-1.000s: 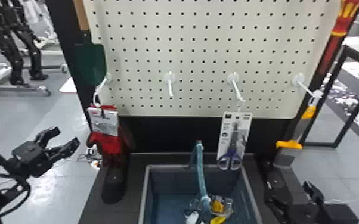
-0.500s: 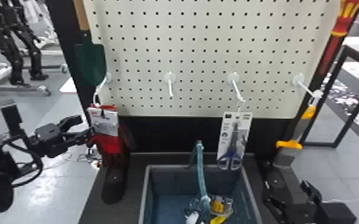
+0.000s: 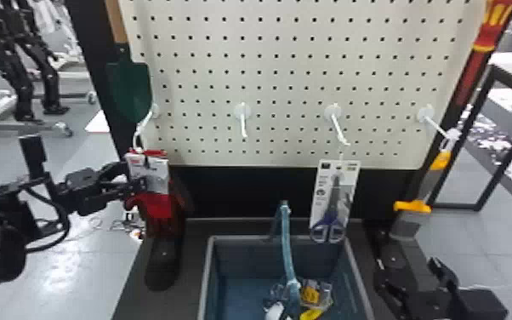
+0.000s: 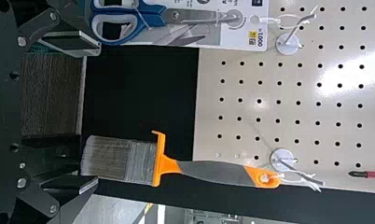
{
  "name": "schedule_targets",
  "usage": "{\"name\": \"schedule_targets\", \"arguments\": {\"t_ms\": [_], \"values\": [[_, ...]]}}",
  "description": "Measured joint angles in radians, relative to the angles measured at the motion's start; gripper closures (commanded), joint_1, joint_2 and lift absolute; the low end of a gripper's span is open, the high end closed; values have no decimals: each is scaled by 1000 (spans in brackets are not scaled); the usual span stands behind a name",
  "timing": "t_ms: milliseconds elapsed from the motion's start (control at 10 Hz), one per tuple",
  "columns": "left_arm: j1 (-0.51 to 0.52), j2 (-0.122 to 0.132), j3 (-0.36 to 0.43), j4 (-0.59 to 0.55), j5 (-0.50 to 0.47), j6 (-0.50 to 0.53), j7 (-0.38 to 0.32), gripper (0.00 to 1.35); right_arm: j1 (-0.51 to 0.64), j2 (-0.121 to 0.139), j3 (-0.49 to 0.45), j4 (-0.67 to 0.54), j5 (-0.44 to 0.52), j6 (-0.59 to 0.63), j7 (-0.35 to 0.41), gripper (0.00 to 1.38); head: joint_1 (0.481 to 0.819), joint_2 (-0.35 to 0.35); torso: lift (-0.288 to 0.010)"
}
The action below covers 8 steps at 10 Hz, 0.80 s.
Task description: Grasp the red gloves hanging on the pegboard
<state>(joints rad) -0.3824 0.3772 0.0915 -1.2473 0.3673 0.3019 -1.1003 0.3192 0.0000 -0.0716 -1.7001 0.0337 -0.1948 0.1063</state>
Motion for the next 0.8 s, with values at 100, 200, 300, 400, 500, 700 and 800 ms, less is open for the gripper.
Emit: {"name": "schedule_targets", "arguments": {"t_ms": [100,200,300,400,500,700,800], "values": [[-25,10,-32,13,-1,15,-13,298,-3,0,2,2,0,0,3,259,549,0,-100],[-50,20,-65,31,4,27,-26,298,-6,0,2,5,1,0,7,259,549,0,-100],[-71,28,-94,46,8,37,-31,298,-8,0,3,8,1,0,7,259,549,0,-100],[-84,32,-116,56,10,41,-32,343,-10,0,4,9,2,0,7,259,549,0,-100],[-91,32,-129,60,1,40,-32,530,-11,0,5,11,2,0,7,259,549,0,-100],[-94,28,-141,61,-16,28,-30,1199,-11,0,6,13,0,0,7,259,549,0,-100],[-94,26,-143,61,-16,23,-25,1204,-11,0,6,13,0,0,7,259,549,0,-100]]}}
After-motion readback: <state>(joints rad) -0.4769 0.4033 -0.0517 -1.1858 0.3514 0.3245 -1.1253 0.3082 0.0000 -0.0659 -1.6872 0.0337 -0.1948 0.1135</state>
